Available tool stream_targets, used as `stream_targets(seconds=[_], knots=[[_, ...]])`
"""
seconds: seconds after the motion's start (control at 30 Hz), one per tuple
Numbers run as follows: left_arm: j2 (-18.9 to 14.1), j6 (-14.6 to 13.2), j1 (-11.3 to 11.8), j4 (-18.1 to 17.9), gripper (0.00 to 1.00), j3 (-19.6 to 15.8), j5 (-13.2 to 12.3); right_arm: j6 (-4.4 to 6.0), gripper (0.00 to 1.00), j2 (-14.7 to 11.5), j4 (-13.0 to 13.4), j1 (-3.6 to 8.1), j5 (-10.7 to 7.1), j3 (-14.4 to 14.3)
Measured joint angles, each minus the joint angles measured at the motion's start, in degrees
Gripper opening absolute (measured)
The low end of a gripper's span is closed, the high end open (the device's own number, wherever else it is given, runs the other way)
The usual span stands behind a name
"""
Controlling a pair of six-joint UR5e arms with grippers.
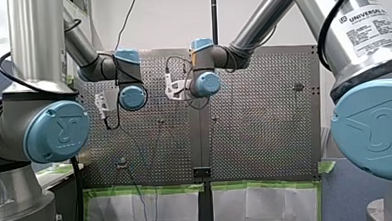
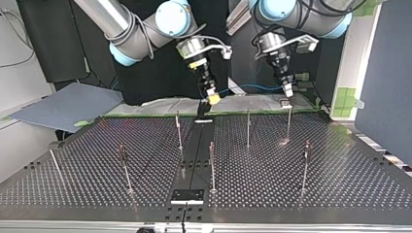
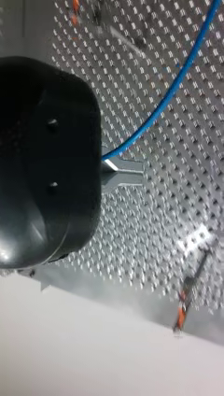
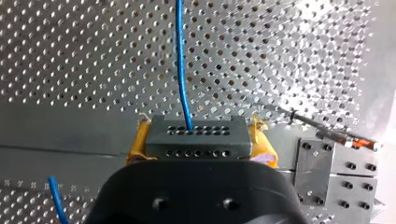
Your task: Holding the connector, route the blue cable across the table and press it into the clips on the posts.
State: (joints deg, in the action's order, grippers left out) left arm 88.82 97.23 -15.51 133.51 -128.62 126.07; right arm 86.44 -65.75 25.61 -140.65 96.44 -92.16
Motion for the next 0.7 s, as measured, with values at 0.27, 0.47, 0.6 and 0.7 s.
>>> stream_targets(seconds=[0.27, 0.47, 0.6, 0.7], knots=[[-3.9, -0.4, 1.8, 3.9, 0.01, 1.8, -0.3, 0.94, 0.0, 0.0, -3.7, -0.37, -0.85, 3.7], [-6.6, -0.2, 2.9, 6.5, 0.01, 3.1, -1.6, 1.39, 0.0, 0.0, -6.7, -0.4, -1.54, 6.7], [-8.4, -0.1, 3.4, 6.9, 0.01, 3.7, -3.2, 2.2, 0.0, 0.1, -8.4, -0.38, -2.03, 8.8], [-8.5, 0.1, 3.8, 6.8, 0.01, 4.3, -4.1, 2.82, 0.0, 0.2, -9.1, -0.38, -2.34, 10.3]])
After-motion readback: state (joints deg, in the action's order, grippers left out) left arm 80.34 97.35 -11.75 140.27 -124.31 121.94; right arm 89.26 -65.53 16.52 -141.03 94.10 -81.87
